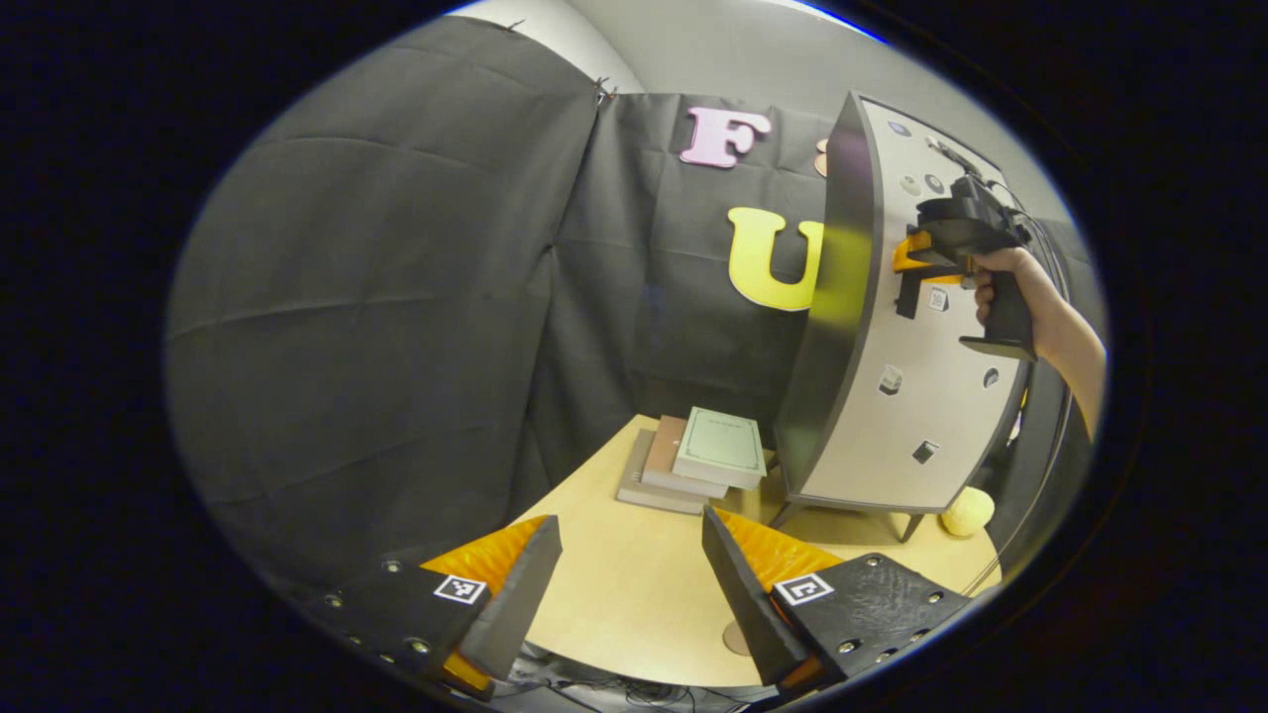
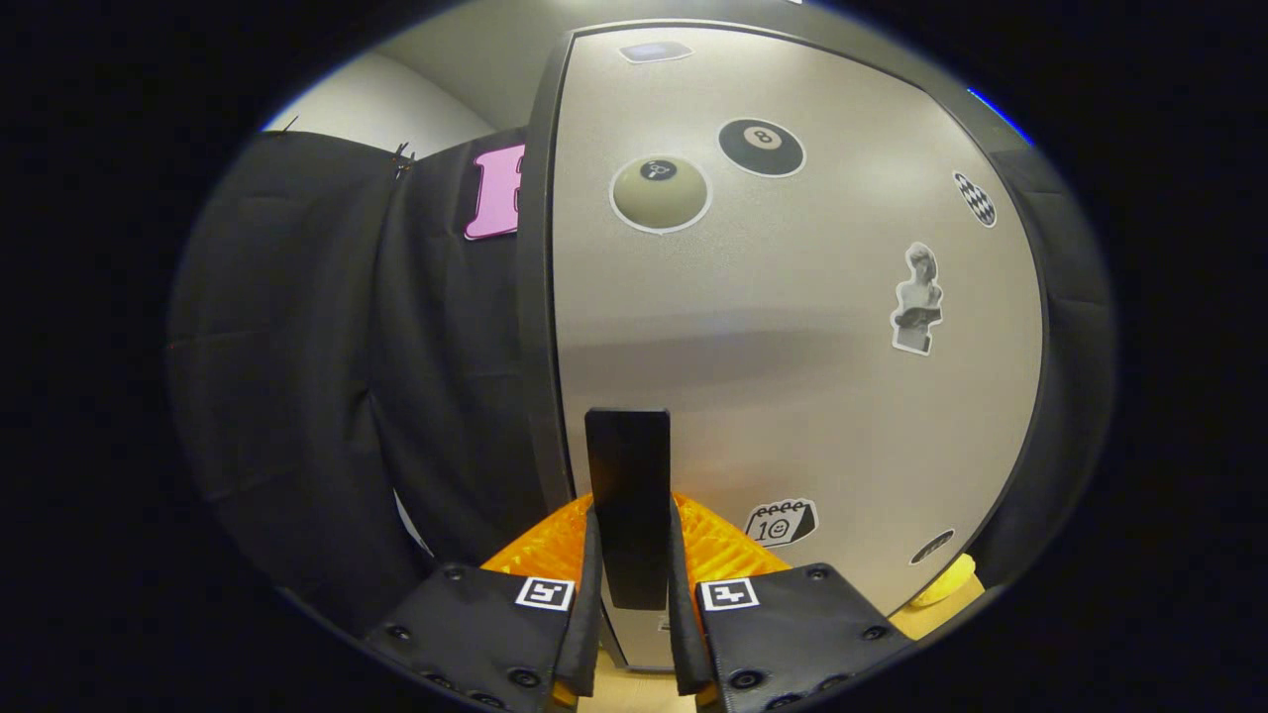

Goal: Open the cabinet door with the right hand, grasp the bottle in the cabinet with the left hand and place it on the coaster, then close the cabinet door with the right hand.

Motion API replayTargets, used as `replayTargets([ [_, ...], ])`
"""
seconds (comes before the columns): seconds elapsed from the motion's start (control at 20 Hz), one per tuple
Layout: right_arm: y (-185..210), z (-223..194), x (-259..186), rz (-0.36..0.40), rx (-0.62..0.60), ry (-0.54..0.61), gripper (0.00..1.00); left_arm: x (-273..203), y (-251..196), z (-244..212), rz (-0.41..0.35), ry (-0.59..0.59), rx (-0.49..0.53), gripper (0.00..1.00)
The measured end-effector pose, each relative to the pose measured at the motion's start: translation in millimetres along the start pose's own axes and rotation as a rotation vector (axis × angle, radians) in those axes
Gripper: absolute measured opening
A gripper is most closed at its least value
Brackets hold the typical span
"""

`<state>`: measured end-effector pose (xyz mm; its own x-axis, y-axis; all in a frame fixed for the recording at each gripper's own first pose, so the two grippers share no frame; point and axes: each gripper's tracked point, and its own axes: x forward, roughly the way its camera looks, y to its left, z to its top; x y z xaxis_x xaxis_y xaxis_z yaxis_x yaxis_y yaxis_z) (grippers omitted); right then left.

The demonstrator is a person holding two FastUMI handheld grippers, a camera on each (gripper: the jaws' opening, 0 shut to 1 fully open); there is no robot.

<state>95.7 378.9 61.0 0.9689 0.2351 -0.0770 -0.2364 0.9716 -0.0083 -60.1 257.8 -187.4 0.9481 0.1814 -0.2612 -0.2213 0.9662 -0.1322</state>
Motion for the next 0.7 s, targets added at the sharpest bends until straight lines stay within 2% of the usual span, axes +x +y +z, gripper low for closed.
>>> replayTargets([
  [0.05,0,1,-3,0.015,0.016,-0.008,0.27,-2,-1,-2,-0.001,0.001,0.001,0.89],
  [0.1,2,0,0,0.032,0.019,-0.012,0.28,-2,-2,-3,-0.003,0.004,0.004,0.89],
  [0.15,1,0,-4,0.046,0.006,-0.018,0.22,-3,-2,-6,-0.005,0.011,0.007,0.87],
  [0.2,0,0,-5,0.061,-0.007,-0.016,0.22,-2,-4,-7,-0.008,0.016,0.011,0.89],
  [0.3,2,-1,-10,0.086,-0.016,-0.015,0.16,-2,-9,-4,-0.021,0.011,0.016,0.87],
  [0.55,1,-3,-29,0.149,-0.036,-0.019,0.16,-6,-34,6,-0.064,-0.006,0.056,0.9],
  [0.65,-2,-5,-31,0.192,-0.042,-0.022,0.13,-14,-47,14,-0.086,-0.035,0.074,0.87],
  [0.7,-3,-6,-32,0.218,-0.046,-0.016,0.16,-17,-55,14,-0.101,-0.026,0.059,0.87],
])
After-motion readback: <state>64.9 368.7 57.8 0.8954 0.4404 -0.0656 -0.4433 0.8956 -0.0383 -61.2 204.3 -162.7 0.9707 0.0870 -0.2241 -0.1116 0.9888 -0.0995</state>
